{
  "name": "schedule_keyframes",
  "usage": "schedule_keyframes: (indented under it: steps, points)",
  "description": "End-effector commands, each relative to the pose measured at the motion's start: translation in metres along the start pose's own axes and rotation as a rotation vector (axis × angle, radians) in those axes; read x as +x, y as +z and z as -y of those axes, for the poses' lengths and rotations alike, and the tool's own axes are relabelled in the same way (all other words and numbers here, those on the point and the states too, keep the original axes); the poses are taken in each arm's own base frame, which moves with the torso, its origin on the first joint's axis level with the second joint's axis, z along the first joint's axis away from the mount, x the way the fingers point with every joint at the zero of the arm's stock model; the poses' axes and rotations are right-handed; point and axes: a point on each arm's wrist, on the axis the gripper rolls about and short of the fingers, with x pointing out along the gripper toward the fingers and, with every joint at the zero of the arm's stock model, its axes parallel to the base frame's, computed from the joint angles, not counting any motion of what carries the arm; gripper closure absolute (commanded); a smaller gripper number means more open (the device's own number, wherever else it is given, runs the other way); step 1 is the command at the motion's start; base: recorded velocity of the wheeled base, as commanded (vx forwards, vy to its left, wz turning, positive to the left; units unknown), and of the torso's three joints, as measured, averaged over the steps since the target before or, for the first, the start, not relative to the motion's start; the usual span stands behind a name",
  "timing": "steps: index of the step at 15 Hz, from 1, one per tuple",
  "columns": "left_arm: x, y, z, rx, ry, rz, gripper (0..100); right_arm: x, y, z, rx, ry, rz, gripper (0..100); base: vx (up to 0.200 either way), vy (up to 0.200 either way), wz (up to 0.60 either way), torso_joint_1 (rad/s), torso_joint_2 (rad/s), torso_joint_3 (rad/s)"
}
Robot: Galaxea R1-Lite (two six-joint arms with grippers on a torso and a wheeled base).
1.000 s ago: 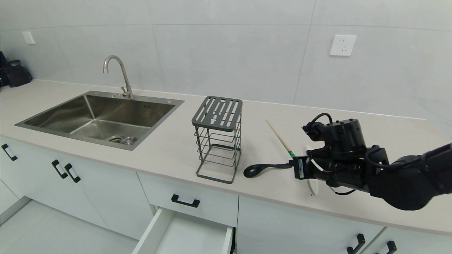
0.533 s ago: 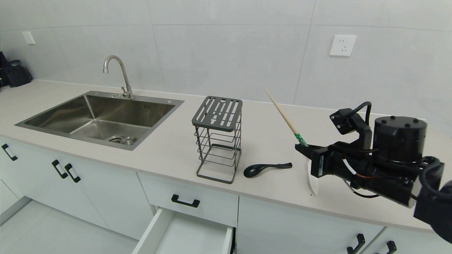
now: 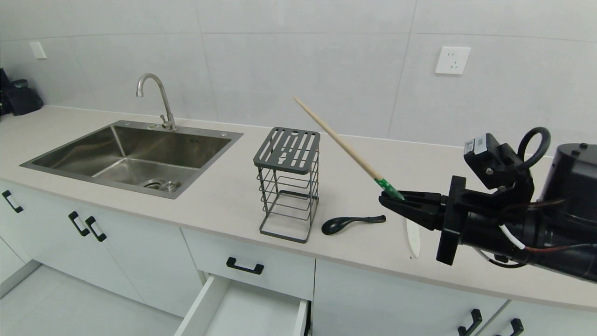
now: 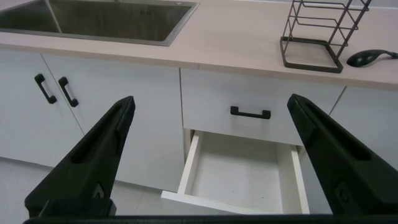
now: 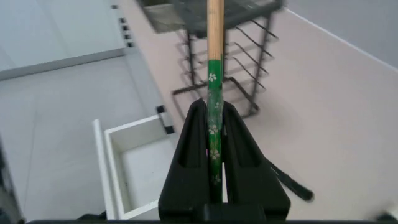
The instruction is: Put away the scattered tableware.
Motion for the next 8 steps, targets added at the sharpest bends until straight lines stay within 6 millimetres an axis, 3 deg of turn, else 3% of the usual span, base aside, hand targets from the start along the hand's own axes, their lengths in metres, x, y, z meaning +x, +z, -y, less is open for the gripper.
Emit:
schedule_keyframes:
  steps: [1,6,8]
  points:
    - [0.0,0.0,0.0,0.0,0.0,-0.001,0,-0.001,-0.004,-0.012,-0.005,0.047,-0.043,100,0.0,0.0,0.0,0.0,0.0,0.0]
    - [0.0,0.0,0.0,0.0,0.0,-0.001,0,0.021,-0.045,-0.049,0.008,0.156,-0.253,100,0.0,0.0,0.0,0.0,0.0,0.0]
    - [0.0,0.0,0.0,0.0,0.0,-0.001,0,0.031,-0.038,-0.057,-0.005,0.188,-0.24,100,0.0,0.0,0.0,0.0,0.0,0.0]
